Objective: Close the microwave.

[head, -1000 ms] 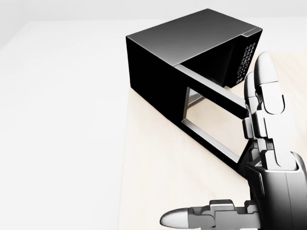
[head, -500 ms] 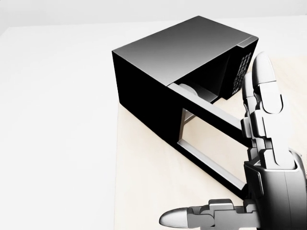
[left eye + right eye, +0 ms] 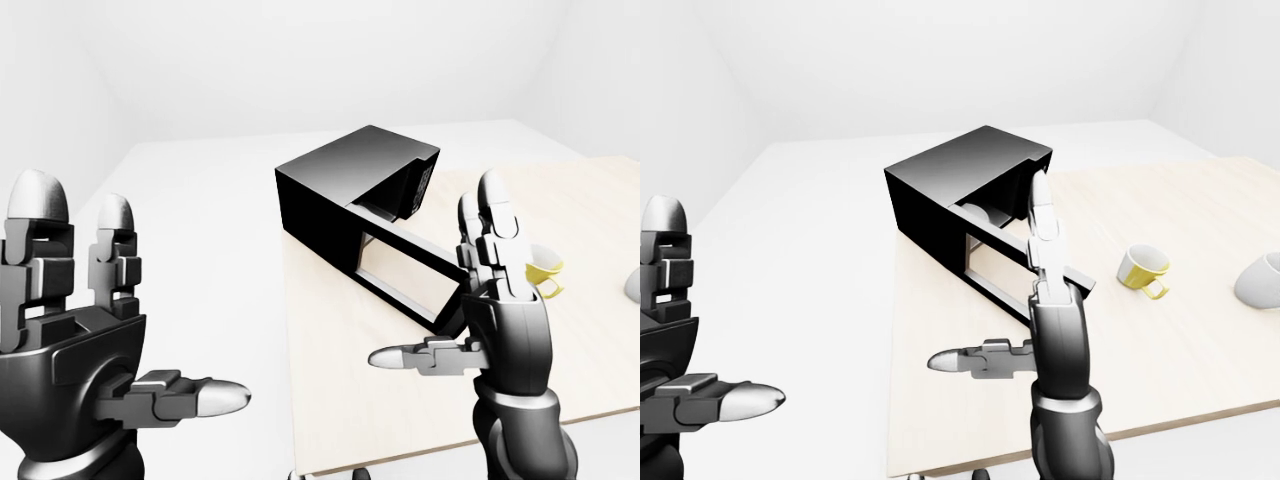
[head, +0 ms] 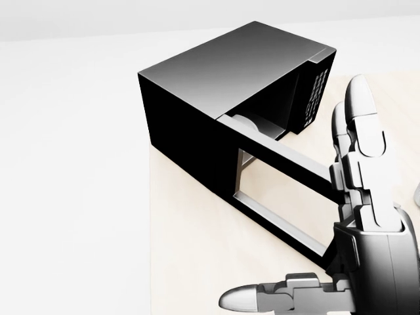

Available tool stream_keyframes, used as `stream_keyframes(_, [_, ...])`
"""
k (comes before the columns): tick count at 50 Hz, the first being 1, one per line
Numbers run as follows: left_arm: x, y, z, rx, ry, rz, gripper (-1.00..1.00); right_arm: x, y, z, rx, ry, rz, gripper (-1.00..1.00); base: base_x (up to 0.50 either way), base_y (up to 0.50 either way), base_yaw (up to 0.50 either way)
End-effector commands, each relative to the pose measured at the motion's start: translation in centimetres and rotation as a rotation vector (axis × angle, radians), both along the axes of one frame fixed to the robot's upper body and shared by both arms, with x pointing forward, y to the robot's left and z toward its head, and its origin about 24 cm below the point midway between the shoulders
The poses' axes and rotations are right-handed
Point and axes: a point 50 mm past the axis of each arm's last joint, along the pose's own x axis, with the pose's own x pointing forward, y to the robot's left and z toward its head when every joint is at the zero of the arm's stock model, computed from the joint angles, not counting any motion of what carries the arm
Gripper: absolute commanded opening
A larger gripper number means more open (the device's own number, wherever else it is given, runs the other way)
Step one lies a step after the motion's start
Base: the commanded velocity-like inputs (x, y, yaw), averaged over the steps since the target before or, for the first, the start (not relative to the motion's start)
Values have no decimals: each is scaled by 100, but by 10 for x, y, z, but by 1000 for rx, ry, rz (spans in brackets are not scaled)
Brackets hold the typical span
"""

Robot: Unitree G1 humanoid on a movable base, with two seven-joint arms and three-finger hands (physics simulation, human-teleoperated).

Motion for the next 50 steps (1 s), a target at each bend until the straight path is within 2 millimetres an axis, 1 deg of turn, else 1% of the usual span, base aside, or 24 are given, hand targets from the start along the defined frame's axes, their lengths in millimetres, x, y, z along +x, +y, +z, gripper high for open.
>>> stream_keyframes(1, [0, 1, 0, -10, -4, 2, 100, 2, 1, -3, -1, 17, 3, 100, 0, 0, 0])
stream_keyframes(5, [0, 1, 0, -10, 1, 1, 100, 3, 5, -5, 0, 26, 13, 100, 0, 0, 0])
stream_keyframes(23, [3, 0, -5, -5, 27, -2, 100, 11, 27, -27, -1, 122, 92, 100, 0, 0, 0])
stream_keyframes(30, [3, -1, -5, -6, 30, -3, 100, 18, 34, -41, -5, 184, 112, 100, 0, 0, 0])
stream_keyframes(35, [4, -1, -6, -7, 34, -3, 100, 20, 35, -44, -4, 200, 113, 100, 0, 0, 0])
stream_keyframes(38, [5, -1, -7, -7, 42, -5, 100, 27, 34, -56, -2, 253, 101, 100, 0, 0, 0])
stream_keyframes(50, [5, -2, -8, -7, 48, -8, 100, 46, 23, -83, 13, 373, 50, 100, 0, 0, 0])
